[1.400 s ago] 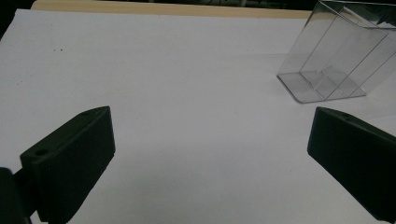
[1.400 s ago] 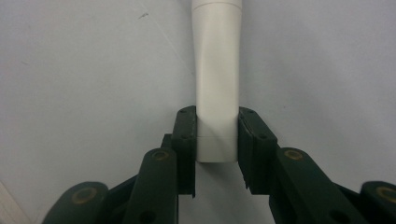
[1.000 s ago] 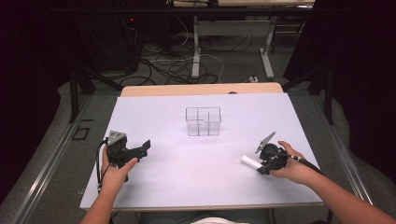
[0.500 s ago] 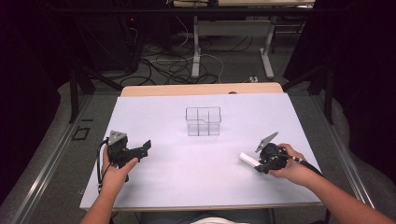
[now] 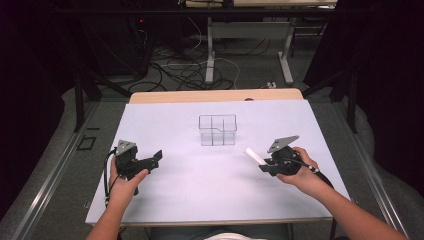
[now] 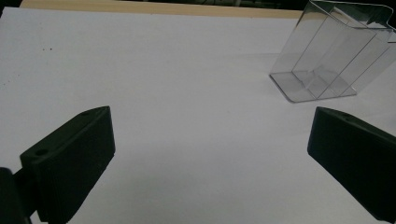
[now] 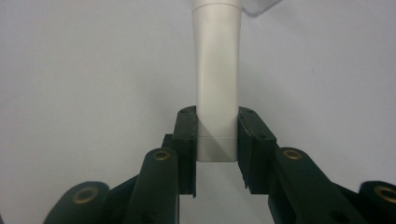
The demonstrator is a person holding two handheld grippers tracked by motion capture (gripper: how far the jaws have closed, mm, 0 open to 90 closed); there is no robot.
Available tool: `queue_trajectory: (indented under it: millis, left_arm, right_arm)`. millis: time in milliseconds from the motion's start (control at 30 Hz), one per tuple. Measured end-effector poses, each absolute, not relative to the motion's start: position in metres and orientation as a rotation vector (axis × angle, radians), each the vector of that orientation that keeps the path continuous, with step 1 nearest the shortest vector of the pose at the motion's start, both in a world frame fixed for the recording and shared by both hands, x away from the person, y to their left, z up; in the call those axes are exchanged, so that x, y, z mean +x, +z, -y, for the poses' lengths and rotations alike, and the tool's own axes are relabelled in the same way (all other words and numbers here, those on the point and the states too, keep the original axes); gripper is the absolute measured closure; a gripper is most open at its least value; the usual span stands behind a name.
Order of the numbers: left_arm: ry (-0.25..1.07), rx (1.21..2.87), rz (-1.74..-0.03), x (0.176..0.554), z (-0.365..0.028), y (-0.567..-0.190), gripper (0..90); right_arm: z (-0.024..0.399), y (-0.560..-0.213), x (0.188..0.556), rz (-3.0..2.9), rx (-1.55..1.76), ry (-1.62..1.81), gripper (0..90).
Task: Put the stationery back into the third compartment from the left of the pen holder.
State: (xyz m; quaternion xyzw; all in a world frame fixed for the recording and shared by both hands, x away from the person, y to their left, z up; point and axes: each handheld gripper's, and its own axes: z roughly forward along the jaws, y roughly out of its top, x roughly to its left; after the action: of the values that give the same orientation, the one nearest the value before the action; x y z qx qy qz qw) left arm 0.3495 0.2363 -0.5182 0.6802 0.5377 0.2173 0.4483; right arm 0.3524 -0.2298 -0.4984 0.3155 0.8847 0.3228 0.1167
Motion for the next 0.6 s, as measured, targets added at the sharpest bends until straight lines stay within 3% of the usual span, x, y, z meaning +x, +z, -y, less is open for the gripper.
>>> queue_trajectory:
  millis: [600]
  left_arm:
    - [0.484,1.636,-1.262,0.348,-0.227,-0.509,0.4]
  right_arm:
    - [0.185,-0.488,0.360,-2.347,0.839,1.219,70.9]
